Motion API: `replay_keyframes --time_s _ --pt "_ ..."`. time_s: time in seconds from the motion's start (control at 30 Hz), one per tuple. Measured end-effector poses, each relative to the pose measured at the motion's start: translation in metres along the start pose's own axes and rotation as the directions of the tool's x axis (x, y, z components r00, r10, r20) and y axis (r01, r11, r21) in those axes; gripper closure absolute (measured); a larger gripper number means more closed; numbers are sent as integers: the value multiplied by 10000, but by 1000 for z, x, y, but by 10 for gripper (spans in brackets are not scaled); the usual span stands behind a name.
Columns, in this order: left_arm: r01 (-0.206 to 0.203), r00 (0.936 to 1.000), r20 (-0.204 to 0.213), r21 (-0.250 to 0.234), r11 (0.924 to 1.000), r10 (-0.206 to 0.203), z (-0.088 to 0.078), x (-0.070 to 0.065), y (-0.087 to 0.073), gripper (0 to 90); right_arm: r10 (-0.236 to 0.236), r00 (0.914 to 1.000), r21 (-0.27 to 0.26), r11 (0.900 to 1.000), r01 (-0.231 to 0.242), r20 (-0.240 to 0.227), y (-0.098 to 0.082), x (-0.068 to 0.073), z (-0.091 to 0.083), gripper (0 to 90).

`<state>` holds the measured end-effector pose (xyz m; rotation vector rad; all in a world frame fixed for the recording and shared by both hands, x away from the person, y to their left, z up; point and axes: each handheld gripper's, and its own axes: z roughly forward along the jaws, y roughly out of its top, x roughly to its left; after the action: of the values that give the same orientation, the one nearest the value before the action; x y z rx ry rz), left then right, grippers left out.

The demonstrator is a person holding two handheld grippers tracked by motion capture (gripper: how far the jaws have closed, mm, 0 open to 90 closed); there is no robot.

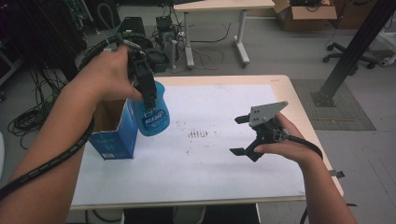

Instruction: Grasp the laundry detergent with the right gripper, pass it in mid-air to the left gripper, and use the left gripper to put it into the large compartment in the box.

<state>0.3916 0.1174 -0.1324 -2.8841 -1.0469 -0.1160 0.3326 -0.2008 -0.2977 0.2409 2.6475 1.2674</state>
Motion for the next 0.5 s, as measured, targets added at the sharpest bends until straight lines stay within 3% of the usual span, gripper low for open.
replay_keyframes --time_s 0.07,0.1,0.13,0.23,0.4,0.5 --pt "451 9990 -44 93 9989 -451 -6 7 -3 385 15 10000 119 9999 -15 36 1 -1 -3 11" --pt "451 9990 -44 93 9989 -451 -6 7 -3 386 15 10000 119 9999 -15 36 1 -1 -3 11" --pt "813 9967 -78 101 9966 -812 -10 12 -6 386 -30 10000 191 9998 30 25 2 -2 -5 10" --pt "1380 9904 -132 263 9901 -1377 -18 21 -11 385 -53 10000 346 9994 52 31 3 -3 -7 11" --pt "2336 9723 -119 461 9712 -2333 -27 35 -20 385 -116 9999 510 9986 116 -9 3 -6 -7 12" --pt "2955 9551 41 504 9540 -2961 -31 43 -26 385 -58 10000 687 9976 61 -39 2 -8 -6 15"
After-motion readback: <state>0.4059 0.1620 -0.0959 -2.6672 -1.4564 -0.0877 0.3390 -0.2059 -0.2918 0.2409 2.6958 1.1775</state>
